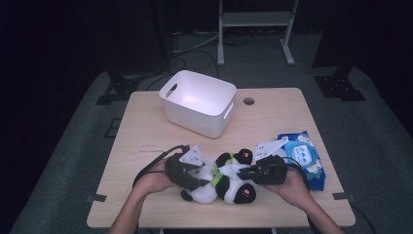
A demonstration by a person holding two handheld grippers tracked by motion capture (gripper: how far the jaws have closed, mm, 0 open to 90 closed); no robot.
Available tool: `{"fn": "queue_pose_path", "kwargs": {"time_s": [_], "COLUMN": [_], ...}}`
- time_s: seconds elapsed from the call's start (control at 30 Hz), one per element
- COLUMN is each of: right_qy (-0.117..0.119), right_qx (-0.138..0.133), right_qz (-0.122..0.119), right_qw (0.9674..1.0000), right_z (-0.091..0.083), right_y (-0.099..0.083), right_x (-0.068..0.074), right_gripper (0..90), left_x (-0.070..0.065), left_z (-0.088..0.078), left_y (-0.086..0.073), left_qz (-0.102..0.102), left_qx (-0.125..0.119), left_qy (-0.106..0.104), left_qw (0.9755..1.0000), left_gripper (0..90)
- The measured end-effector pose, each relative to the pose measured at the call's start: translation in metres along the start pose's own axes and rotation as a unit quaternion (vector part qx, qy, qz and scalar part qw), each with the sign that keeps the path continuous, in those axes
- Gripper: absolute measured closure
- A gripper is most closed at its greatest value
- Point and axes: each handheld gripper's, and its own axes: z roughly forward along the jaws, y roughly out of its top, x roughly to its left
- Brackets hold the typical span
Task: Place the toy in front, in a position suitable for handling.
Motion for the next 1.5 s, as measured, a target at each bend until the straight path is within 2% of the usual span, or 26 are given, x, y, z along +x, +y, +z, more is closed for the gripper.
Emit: {"fn": "queue_pose_path", "kwargs": {"time_s": [0.23, 0.37, 0.9, 1.13, 1.27, 1.5], "right_qy": [-0.025, -0.03, -0.025, -0.013, -0.001, -0.012], "right_qx": [-0.008, -0.006, 0.001, 0.001, 0.002, 0.012], "right_qz": [0.012, 0.018, 0.036, 0.021, 0.025, 0.028], "right_qw": [0.9996, 0.9994, 0.999, 0.9997, 0.9997, 0.9995], "right_z": [-0.001, -0.002, -0.008, -0.006, -0.008, -0.014], "right_y": [0.001, -0.004, -0.022, -0.017, -0.021, -0.027], "right_x": [-0.012, -0.015, -0.017, -0.011, -0.011, -0.012], "right_gripper": [83.6, 83.7, 83.7, 83.6, 83.5, 83.5], "left_x": [-0.001, -0.001, 0.0, 0.0, 0.0, -0.001], "left_z": [0.0, 0.0, 0.001, 0.001, 0.001, 0.001], "left_y": [0.0, -0.001, 0.0, 0.0, 0.0, 0.0], "left_qz": [0.002, 0.002, 0.002, 0.003, 0.003, 0.004], "left_qx": [-0.001, -0.003, 0.001, 0.004, 0.002, 0.002], "left_qy": [-0.001, -0.002, -0.003, -0.003, -0.003, -0.002], "left_qw": [1.0, 1.0, 1.0, 1.0, 1.0, 1.0], "left_gripper": [38.5, 38.5, 38.6, 38.5, 38.5, 38.5]}}
